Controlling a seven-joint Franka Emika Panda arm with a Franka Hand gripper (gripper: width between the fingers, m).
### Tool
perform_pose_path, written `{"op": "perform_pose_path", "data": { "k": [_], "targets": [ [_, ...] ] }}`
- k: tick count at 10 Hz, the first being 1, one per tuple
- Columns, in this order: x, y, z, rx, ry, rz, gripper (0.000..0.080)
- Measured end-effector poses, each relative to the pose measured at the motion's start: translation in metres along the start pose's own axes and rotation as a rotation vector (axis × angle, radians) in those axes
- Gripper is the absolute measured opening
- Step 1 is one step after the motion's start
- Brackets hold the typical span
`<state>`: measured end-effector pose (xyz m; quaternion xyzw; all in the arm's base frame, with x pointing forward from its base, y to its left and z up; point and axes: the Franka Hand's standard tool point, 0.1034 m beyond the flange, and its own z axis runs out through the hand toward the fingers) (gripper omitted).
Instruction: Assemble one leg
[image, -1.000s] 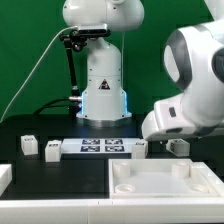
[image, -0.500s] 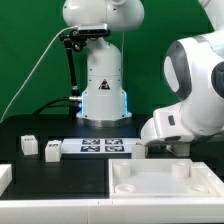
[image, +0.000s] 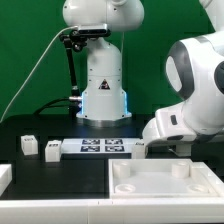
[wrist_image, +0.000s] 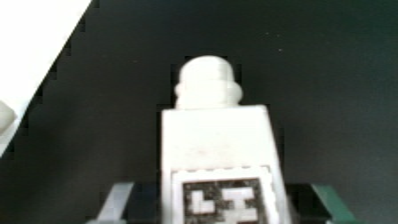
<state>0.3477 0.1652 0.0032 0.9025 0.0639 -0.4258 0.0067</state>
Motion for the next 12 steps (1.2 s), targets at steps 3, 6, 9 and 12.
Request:
{"op": "perform_pose_path", "data": {
  "k": [3,6,9,12],
  "targets": [
    [0.0,0.0,0.0,0.0,0.0,0.0,0.0285],
    [-0.023,0.003,-0.033,0.007,-0.034,-0.052,0.0285],
    [-0.054,0.01,-0.088,0.009,0.065,-0.06,0.0287],
    [-0.044,0.009,-0.087,0.012,0.134,-0.058,0.0287]
  ]
}}
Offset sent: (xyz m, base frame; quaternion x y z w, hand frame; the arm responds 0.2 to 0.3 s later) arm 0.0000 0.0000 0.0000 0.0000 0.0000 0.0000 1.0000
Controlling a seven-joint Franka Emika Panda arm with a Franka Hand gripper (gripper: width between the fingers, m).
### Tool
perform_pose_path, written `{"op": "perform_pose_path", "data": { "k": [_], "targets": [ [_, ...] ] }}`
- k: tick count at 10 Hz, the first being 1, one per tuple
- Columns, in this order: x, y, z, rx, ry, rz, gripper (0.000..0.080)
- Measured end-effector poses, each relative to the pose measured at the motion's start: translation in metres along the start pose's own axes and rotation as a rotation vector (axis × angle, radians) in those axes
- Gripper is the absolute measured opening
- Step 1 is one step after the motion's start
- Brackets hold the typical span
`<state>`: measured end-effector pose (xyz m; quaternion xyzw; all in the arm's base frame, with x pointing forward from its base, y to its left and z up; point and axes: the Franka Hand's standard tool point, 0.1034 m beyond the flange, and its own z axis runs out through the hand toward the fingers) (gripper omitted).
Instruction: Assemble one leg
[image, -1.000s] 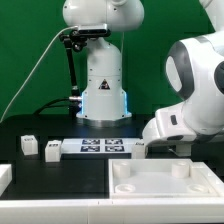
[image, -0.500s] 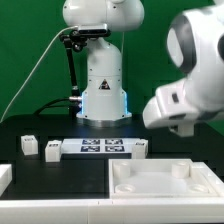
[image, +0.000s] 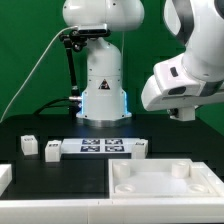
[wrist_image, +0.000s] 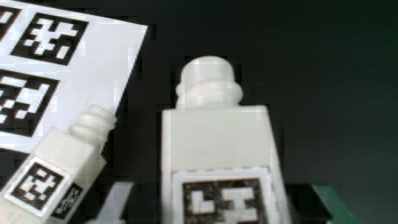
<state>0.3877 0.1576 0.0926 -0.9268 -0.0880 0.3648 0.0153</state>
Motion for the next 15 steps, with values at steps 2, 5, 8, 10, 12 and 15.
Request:
{"op": "perform_pose_path", "data": {
  "k": [2,5,8,10,12,15],
  "targets": [
    [0.028,0.011,-0.025,0.005,0.243,-0.063,0.0287],
    [0.056,0.04,-0.087,-0.003,0.525,-0.106,0.0287],
    [0.064,0.047,-0.09,-0.032,0.791,-0.091,0.0287],
    [0.075,0.064,-0.085,-0.064,0.98,-0.121,0.0287],
    [0.095,0.077,-0.11,-0.111,1.169,-0.134,0.0287],
    [0.114,0.087,-0.129,-0.141,1.222,-0.163,0.0287]
  ]
}}
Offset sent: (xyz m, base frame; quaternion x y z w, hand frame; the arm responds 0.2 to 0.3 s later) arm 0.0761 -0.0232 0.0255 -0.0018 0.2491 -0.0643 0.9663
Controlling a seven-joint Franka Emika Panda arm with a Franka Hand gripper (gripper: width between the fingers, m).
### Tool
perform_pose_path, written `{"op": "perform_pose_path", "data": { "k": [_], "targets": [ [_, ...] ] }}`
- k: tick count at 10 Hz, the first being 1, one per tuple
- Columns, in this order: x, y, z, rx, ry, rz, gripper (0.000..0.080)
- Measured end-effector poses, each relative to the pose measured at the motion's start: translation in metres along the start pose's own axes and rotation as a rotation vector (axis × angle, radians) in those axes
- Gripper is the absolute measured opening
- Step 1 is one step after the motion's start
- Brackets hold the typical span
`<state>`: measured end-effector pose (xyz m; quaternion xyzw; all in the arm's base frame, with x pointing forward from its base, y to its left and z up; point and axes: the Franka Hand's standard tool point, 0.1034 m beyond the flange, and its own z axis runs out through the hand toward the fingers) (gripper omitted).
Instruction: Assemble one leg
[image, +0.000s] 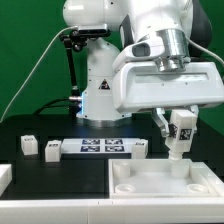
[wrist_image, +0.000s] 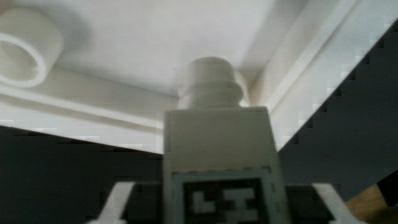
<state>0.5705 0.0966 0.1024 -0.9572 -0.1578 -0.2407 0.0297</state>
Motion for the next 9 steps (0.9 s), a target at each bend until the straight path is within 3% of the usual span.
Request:
{"op": "perform_pose_path", "data": {
  "k": [2,3,5,6,9],
  "targets": [
    [-0.002,-0.002,0.001,0.003,-0.003,0.0,0.0287],
    [-0.001,-0.012,0.007,0.01,0.004,0.006,0.0287],
    [0.028,-0.026,0.026,0.035,0.019,-0.001,0.0287],
    [0.035,-0.023,0.034,0.032,0.038,-0.001,0.0287],
    [0.03,-0.018,0.044,0.023,0.05,0.006,0.0287]
  ]
}}
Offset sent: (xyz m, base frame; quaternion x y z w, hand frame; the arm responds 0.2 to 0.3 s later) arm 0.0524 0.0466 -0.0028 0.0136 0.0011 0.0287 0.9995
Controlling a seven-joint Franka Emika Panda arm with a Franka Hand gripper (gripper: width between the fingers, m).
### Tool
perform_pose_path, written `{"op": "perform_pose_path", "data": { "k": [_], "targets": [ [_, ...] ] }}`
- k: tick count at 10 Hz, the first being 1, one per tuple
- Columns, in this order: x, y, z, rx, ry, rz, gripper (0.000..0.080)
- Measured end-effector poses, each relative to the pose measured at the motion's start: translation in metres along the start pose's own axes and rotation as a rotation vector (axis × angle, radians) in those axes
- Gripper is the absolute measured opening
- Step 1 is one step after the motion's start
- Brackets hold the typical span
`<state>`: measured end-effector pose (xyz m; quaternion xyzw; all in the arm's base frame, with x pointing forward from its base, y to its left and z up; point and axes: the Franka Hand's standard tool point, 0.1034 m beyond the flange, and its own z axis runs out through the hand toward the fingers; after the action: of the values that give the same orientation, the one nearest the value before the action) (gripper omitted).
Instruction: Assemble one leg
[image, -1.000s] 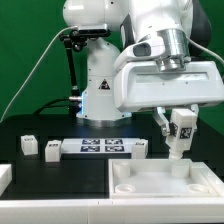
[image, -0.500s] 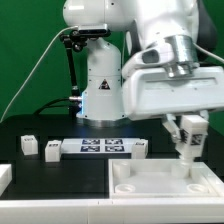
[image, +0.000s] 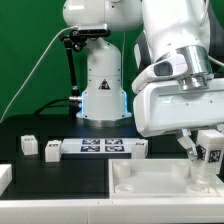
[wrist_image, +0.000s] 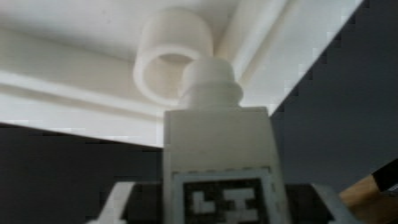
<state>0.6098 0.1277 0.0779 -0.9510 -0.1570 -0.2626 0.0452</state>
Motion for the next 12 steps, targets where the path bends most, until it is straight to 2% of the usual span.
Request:
{"op": "perform_pose_path", "data": {
  "k": [4,6,8,12],
  "targets": [
    [-0.001,0.008,0.001,-0.014,0.015,0.005,0.0287],
    [-0.008,0.014,0.006,-0.018,0.007,0.008,0.0287],
    [-0.013,0.014,0.012,-0.018,0.005,0.012,0.0287],
    [-0.012,0.014,0.013,-0.027,0.03,0.012,0.0287]
  ]
}}
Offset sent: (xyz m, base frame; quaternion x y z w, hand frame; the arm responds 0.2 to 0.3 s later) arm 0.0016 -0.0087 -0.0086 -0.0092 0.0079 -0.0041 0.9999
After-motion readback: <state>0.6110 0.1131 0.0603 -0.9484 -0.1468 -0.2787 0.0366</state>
